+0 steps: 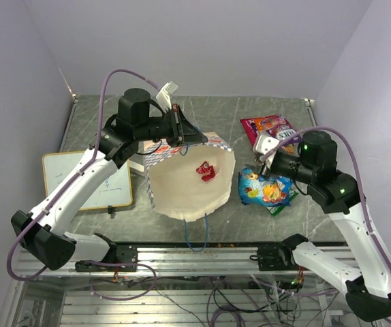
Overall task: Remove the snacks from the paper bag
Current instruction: Pick up the snack from the paper bag.
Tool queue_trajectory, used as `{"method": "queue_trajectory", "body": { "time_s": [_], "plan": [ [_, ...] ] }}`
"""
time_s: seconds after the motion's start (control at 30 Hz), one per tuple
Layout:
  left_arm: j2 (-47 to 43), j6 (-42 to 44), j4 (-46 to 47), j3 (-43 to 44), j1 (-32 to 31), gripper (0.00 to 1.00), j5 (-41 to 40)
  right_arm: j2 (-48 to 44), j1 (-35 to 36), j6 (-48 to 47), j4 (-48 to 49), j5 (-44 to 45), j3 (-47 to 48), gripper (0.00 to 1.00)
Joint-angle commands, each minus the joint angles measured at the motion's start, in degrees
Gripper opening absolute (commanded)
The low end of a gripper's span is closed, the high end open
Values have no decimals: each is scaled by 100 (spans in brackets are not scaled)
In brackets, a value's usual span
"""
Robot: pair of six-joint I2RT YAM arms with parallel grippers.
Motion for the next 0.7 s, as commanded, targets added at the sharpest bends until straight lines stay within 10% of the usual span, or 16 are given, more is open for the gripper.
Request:
{"method": "queue_trajectory", "body": {
  "time_s": [0.0, 0.3, 0.67],
  "plan": [
    [-73, -120, 360, -12, -149, 7, -107, 107, 256, -135, 781, -2167, -249, 46],
    [-77, -195, 399, 36, -231, 7, -209, 1077, 3537, 29, 1334, 912, -578, 52],
    [-92, -123, 215, 147, -241, 7, -257, 3255, 4244, 1785, 3393, 4086, -1190, 55]
  ]
}}
